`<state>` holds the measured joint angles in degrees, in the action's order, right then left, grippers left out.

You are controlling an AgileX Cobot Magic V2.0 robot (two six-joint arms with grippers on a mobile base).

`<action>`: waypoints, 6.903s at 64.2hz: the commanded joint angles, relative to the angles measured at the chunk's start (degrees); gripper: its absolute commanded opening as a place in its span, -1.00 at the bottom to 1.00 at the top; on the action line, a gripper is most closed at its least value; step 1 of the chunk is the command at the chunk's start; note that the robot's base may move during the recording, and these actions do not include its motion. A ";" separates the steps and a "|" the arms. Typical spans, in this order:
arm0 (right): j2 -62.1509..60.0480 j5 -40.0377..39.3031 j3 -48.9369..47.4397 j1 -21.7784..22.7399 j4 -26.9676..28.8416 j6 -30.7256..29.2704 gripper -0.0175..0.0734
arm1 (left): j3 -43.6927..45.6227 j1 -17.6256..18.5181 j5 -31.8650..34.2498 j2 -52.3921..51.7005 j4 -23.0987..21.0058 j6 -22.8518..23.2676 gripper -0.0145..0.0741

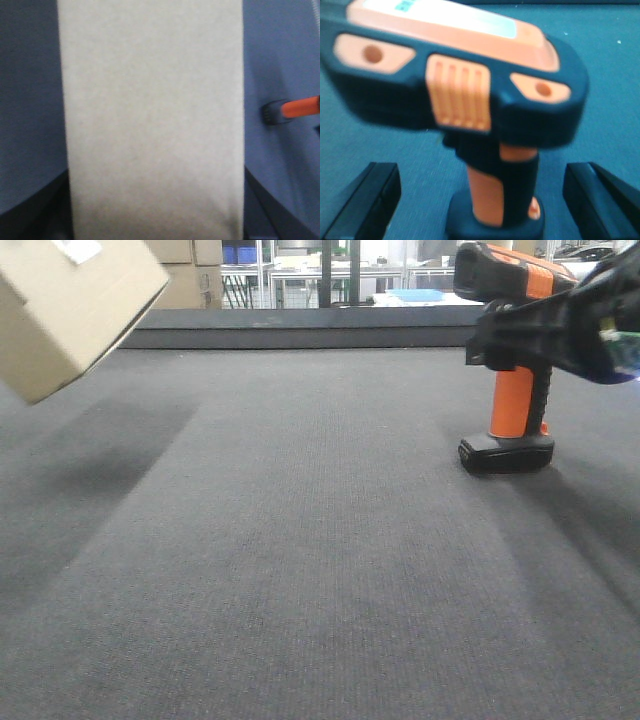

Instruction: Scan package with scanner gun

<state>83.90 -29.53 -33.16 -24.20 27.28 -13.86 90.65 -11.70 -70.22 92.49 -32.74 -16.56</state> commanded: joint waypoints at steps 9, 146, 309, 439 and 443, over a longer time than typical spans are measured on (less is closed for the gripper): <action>-9.24 8.16 3.42 0.20 0.23 -0.48 0.64 | 0.50 4.72 0.25 -0.47 13.75 2.46 -0.92; -60.77 46.92 7.99 20.80 -16.08 0.47 -0.95 | -35.91 7.43 28.33 -44.93 31.90 9.34 -0.92; -65.24 42.28 11.26 20.80 -15.63 0.47 -0.95 | -90.65 6.04 71.81 -92.49 27.92 9.34 -0.92; -83.90 34.44 33.16 27.13 -21.53 9.87 -0.95 | -90.65 6.04 71.81 -92.49 27.92 9.34 -0.92; -83.90 34.44 33.16 27.13 -21.53 9.87 -0.95 | -90.65 6.04 71.81 -92.49 27.92 9.34 -0.92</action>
<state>0.22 6.24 -0.11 2.54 6.19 -3.96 -0.07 -5.68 0.61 0.26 -4.40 -7.48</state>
